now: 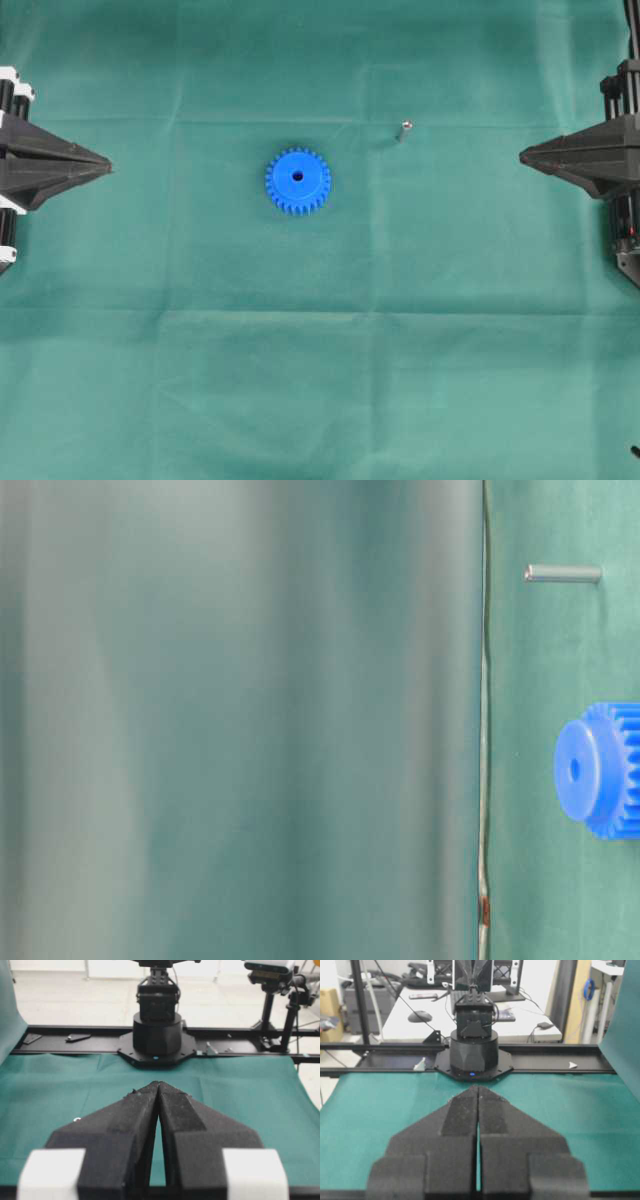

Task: Insert the shaft placed at a random location into the center hole of the medium gear at another random location.
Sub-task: 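Move the right gripper over the silver shaft, fingers open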

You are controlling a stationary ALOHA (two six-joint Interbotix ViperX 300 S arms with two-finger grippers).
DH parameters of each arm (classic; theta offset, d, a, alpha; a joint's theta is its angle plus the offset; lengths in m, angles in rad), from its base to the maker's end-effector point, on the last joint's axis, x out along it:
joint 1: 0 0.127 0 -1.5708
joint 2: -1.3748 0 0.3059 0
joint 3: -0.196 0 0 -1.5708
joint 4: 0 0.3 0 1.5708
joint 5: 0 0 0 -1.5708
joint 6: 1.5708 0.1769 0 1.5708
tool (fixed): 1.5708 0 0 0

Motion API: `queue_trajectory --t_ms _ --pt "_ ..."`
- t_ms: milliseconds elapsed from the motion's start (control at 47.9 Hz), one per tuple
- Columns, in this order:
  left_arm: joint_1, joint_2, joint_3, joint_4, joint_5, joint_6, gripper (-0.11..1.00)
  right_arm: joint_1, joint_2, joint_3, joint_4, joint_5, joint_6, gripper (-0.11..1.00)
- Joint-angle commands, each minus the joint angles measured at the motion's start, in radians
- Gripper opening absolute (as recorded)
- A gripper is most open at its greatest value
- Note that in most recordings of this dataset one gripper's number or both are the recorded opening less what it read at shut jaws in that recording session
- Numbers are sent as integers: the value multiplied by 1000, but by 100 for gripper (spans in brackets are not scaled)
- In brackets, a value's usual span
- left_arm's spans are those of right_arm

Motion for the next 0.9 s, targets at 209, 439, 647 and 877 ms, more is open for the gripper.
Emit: queue_trajectory --t_ms 209,439,647,877 --pt "2 12 -28 15 21 -5 0 -100 17 -18 -5 64 -5 1" --pt "2 14 -28 15 25 -6 0 -153 120 -6 -2 61 -5 1" --pt "2 14 -28 17 25 -6 0 -221 301 -3 3 -9 0 38" --pt "2 14 -26 15 25 -8 0 -264 540 -18 2 -141 -6 88"
